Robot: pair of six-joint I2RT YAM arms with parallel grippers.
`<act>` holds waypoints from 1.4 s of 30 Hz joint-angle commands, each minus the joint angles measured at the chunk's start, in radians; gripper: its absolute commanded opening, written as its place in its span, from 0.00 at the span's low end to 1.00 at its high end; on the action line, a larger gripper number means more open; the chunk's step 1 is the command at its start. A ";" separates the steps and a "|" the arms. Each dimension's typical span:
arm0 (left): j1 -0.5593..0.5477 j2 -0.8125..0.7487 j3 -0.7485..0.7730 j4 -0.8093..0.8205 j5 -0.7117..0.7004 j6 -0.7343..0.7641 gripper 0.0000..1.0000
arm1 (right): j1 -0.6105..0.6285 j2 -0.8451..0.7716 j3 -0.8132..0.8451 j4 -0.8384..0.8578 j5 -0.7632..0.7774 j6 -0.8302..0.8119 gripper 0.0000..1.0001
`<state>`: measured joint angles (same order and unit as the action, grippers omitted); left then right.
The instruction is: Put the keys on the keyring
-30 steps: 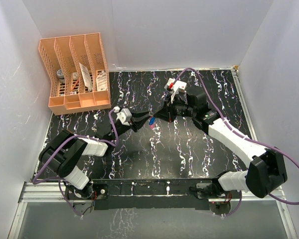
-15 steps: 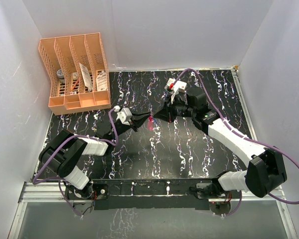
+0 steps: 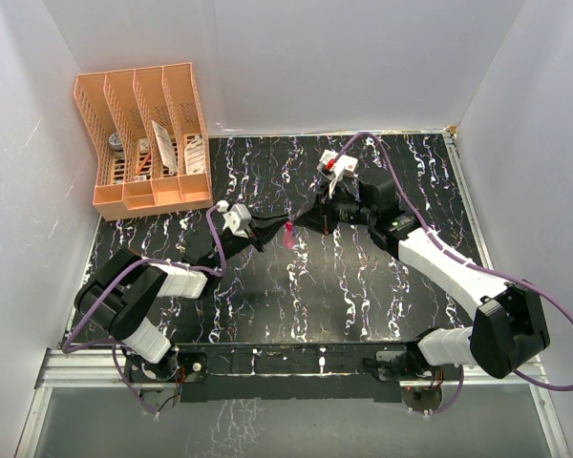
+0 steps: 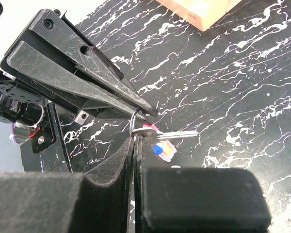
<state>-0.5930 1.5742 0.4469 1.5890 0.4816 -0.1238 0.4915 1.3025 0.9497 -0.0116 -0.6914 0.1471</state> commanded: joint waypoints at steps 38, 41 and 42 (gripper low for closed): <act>-0.006 -0.119 0.002 0.198 -0.015 -0.140 0.00 | -0.001 0.124 -0.001 0.290 -0.039 0.139 0.00; -0.006 -0.119 -0.002 0.198 -0.020 -0.142 0.00 | -0.002 0.127 0.007 0.283 -0.038 0.139 0.00; -0.005 -0.123 -0.005 0.198 -0.025 -0.138 0.00 | -0.002 0.124 0.007 0.278 -0.033 0.138 0.00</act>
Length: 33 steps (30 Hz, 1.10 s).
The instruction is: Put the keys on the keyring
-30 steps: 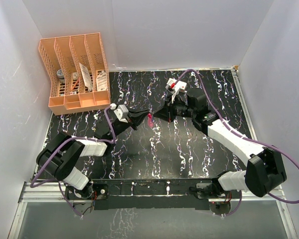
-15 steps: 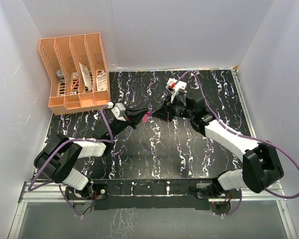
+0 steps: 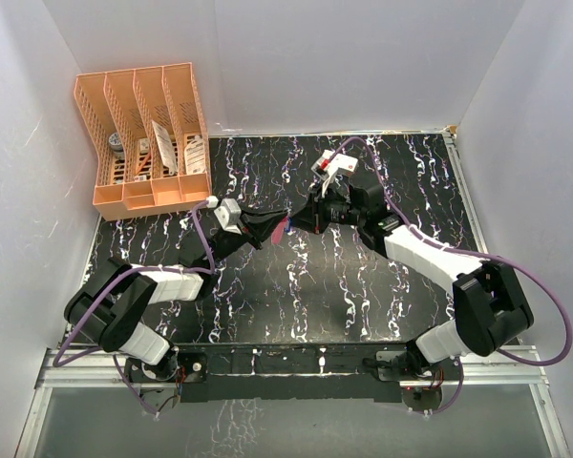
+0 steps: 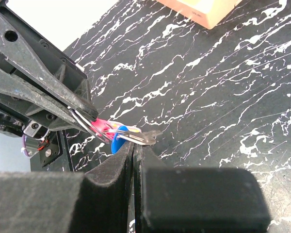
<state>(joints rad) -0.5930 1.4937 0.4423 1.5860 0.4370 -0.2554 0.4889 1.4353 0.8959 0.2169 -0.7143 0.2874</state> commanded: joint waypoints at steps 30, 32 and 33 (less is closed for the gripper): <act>-0.004 -0.061 -0.014 0.201 -0.001 -0.269 0.00 | -0.041 -0.300 -0.107 0.116 0.105 -0.081 0.48; -0.004 -0.052 -0.002 0.201 0.025 -0.280 0.00 | -0.041 -0.296 -0.112 0.133 0.099 -0.066 0.47; -0.005 -0.047 0.005 0.201 0.038 -0.285 0.00 | -0.041 -0.296 -0.117 0.142 0.098 -0.061 0.47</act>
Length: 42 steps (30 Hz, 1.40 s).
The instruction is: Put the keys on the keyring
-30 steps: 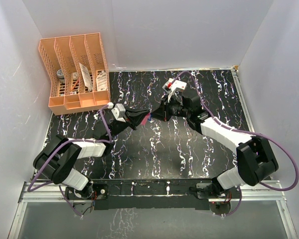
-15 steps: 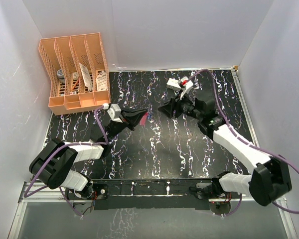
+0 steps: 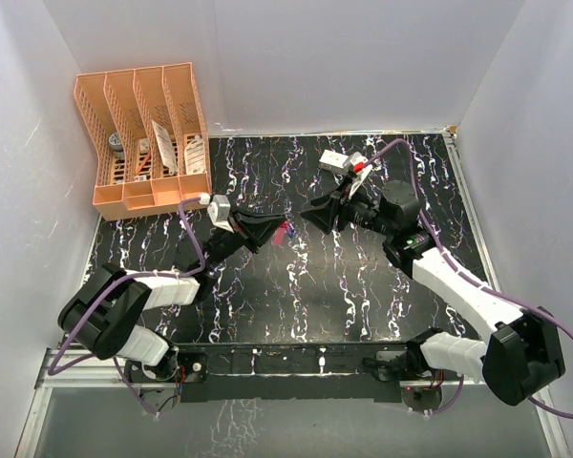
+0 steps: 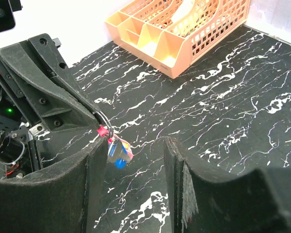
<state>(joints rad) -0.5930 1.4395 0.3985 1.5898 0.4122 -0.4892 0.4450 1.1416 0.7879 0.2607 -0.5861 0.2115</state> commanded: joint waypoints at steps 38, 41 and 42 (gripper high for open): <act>-0.004 0.093 0.143 0.197 0.198 -0.121 0.00 | 0.003 -0.004 -0.024 0.143 -0.116 0.040 0.22; -0.005 0.093 0.136 0.197 0.199 -0.123 0.00 | 0.003 -0.004 -0.023 0.145 -0.114 0.041 0.20; -0.004 0.093 0.135 0.198 0.198 -0.121 0.00 | 0.003 -0.003 -0.022 0.146 -0.115 0.042 0.19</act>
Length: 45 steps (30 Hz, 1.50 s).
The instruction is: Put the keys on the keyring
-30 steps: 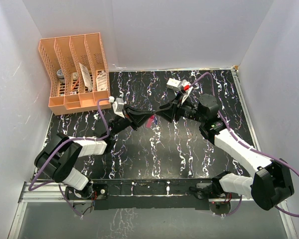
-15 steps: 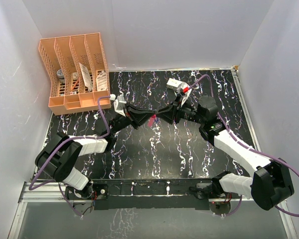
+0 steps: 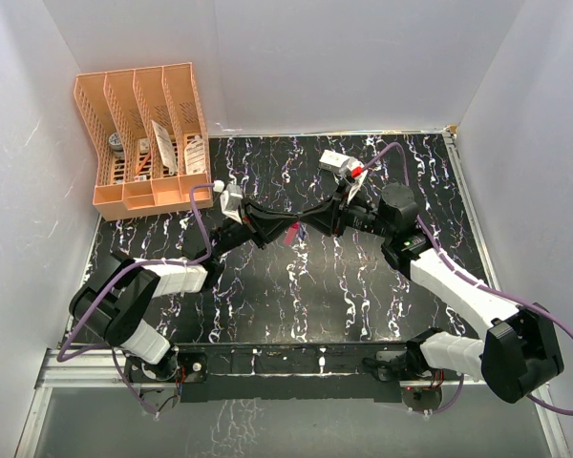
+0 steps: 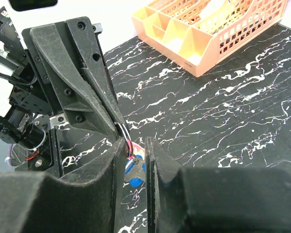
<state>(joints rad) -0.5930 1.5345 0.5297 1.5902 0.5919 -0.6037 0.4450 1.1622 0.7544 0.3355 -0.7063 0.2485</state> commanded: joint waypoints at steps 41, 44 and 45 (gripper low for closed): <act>-0.042 -0.111 -0.113 -0.050 -0.217 0.430 0.88 | 0.003 0.036 0.121 -0.070 0.170 0.150 0.00; -0.062 -0.077 -0.097 -0.050 -0.234 0.463 0.98 | 0.003 0.048 0.135 -0.090 0.189 0.158 0.00; -0.069 -0.066 -0.089 -0.051 -0.241 0.476 0.98 | 0.004 0.052 0.138 -0.093 0.193 0.161 0.00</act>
<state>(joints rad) -0.6380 1.4475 0.3988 1.5192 0.3733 -0.2184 0.4469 1.2068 0.8291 0.2352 -0.5549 0.3794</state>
